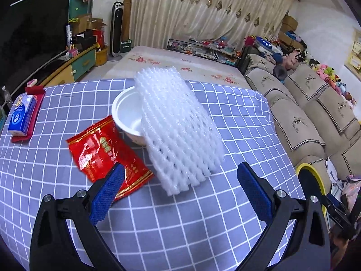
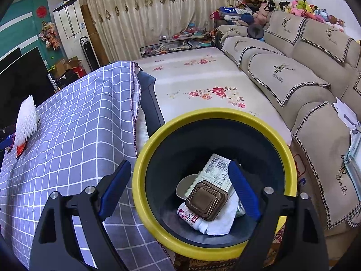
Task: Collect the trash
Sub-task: 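Grasp the white foam fruit net with the left tool, then carry the foam net over the yellow bin and open the left tool, then move the right tool to the white bowl and grasp its rim, then carry the white bowl over the yellow bin and open the right tool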
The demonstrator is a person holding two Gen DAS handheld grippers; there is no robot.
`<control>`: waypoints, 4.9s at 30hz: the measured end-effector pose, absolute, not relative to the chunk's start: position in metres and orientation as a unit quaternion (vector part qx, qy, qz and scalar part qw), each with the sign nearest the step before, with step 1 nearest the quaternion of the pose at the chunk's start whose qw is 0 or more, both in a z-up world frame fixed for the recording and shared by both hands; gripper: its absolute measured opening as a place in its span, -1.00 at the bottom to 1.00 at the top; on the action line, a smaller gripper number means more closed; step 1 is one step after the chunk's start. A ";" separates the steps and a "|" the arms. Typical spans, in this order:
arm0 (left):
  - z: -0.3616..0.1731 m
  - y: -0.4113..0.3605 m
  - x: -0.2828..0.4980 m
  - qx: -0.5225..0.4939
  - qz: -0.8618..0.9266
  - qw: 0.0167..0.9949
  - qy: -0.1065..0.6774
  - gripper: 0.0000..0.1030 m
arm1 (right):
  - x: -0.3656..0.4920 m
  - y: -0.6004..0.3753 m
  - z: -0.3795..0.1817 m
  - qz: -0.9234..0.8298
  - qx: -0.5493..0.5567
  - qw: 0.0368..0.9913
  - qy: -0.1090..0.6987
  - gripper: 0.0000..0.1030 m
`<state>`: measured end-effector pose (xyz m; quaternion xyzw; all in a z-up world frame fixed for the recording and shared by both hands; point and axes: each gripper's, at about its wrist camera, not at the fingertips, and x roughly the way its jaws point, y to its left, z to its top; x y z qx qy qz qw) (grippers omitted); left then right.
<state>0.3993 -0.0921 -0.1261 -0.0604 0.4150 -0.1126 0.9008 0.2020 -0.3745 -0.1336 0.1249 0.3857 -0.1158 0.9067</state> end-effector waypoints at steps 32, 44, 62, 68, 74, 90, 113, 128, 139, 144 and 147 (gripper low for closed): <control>-0.087 -0.137 0.303 0.011 -0.192 0.909 0.370 -0.68 | 0.169 -0.381 -0.113 -0.126 0.132 0.916 0.356 0.61; -0.061 -0.282 0.245 0.094 -0.335 0.868 0.354 -0.67 | 0.098 -0.415 -0.095 -0.160 0.144 0.922 0.321 0.61; -0.141 -0.478 0.267 0.168 -0.409 0.788 0.428 -0.52 | 0.037 -0.488 -0.100 -0.235 0.189 0.906 0.298 0.64; -0.150 -0.491 0.272 0.168 -0.406 0.788 0.431 0.28 | 0.040 -0.490 -0.103 -0.230 0.191 0.905 0.304 0.65; -0.137 -0.448 0.269 0.129 -0.395 0.801 0.431 0.35 | 0.047 -0.478 -0.101 -0.214 0.189 0.909 0.303 0.65; -0.083 -0.144 0.253 0.003 -0.199 0.921 0.336 0.71 | 0.132 -0.349 -0.069 -0.051 0.108 0.939 0.323 0.67; -0.119 0.066 0.315 -0.060 -0.015 0.952 0.299 0.77 | 0.377 -0.080 -0.036 0.145 -0.023 0.910 0.388 0.24; -0.128 0.048 0.311 -0.050 -0.026 0.949 0.311 0.82 | 0.490 -0.046 -0.104 0.086 -0.036 0.859 0.503 -0.12; -0.129 0.051 0.312 -0.061 -0.027 0.948 0.313 0.83 | 0.482 -0.047 -0.099 0.112 -0.002 0.862 0.495 -0.87; -0.128 0.049 0.311 -0.059 -0.030 0.948 0.312 0.84 | 0.453 -0.068 -0.076 0.114 0.011 0.875 0.471 -0.87; -0.129 0.046 0.310 -0.055 -0.032 0.947 0.314 0.84 | 0.431 -0.089 -0.065 0.112 0.025 0.881 0.458 -0.87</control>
